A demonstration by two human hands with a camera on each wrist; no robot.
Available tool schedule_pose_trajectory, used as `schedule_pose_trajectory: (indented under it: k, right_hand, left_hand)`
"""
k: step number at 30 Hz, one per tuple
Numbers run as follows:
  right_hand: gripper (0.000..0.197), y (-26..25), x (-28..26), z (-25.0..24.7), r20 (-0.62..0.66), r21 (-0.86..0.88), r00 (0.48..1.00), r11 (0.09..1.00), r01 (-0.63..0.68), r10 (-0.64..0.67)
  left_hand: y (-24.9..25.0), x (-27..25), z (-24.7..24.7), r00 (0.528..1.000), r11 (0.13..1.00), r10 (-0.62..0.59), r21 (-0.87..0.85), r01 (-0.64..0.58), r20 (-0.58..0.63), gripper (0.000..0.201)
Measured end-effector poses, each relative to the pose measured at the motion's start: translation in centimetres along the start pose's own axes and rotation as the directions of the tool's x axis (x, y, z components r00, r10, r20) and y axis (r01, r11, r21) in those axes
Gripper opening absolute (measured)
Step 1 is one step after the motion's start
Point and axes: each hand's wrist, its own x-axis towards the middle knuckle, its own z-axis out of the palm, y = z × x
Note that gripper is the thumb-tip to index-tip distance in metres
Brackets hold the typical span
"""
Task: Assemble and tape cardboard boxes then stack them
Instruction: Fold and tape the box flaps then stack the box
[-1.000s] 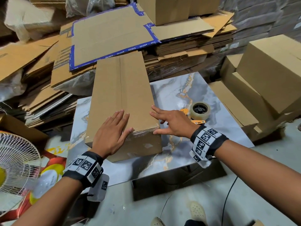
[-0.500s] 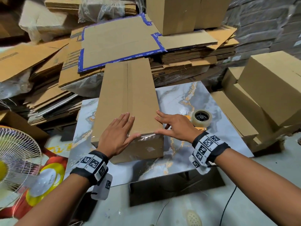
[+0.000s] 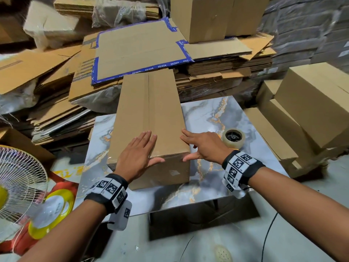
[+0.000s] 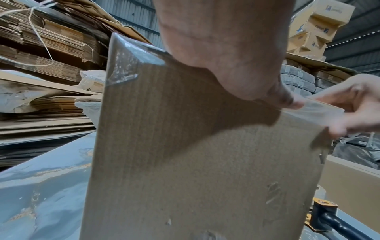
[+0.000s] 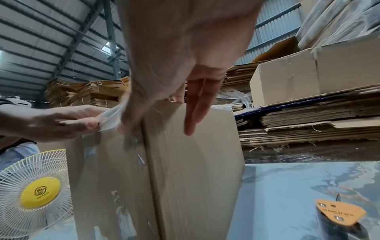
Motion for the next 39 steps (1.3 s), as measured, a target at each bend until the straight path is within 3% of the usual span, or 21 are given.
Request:
schedule_pose_trajectory:
  k: [2,6,10,13,20,26,29,35,39]
  right_hand:
    - [0.102,-0.3,-0.2,-0.2,-0.023,-0.017,1.0,1.0,-0.014,0.013]
    - [0.095,-1.0,-0.1,1.3,-0.154,0.063,0.985,0.996,-0.066,0.075]
    - [0.082,-0.9,0.1,3.3,-0.42,-0.001,0.907,1.0,0.026,-0.024]
    - [0.079,-0.8,0.3,3.6,-0.487,-0.043,0.869,0.996,0.079,-0.09]
    - [0.075,-0.4,0.8,3.9,-0.457,-0.108,0.877,0.988,0.108,-0.146]
    - [0.09,-0.4,-0.3,2.9,-0.277,-0.226,0.947,0.969,0.1,-0.162]
    - [0.091,-1.7,-0.2,2.2,-0.285,-0.205,0.948,0.975,0.082,-0.139]
    - [0.069,-4.2,2.6,3.5,-0.326,-0.27,0.898,0.939,0.212,-0.296]
    - [0.067,-3.7,3.4,5.2,-0.343,-0.301,0.887,0.931,0.208,-0.309]
  left_hand:
    - [0.1,0.0,0.0,1.0,1.0,-0.003,-0.001,0.003,0.007,0.108]
    - [0.0,0.1,0.1,1.0,1.0,-0.011,-0.007,0.011,0.011,0.109]
    - [-0.1,0.2,0.3,1.0,1.0,-0.01,-0.016,0.01,0.0,0.107]
    - [0.0,0.2,0.5,1.0,1.0,-0.017,-0.017,0.016,-0.01,0.107]
    - [0.3,-0.2,0.4,1.0,1.0,-0.015,0.027,0.014,0.021,0.107]
    - [-0.9,-0.3,0.1,0.995,0.996,0.094,0.009,-0.094,0.011,0.126]
    - [-1.9,-0.5,-0.9,0.989,0.988,0.149,-0.039,-0.148,0.012,0.11]
    - [-4.7,0.2,-0.8,0.935,0.934,0.35,0.098,-0.344,-0.048,0.081]
    - [-5.0,0.5,0.1,0.93,0.93,0.36,0.107,-0.352,-0.068,0.078]
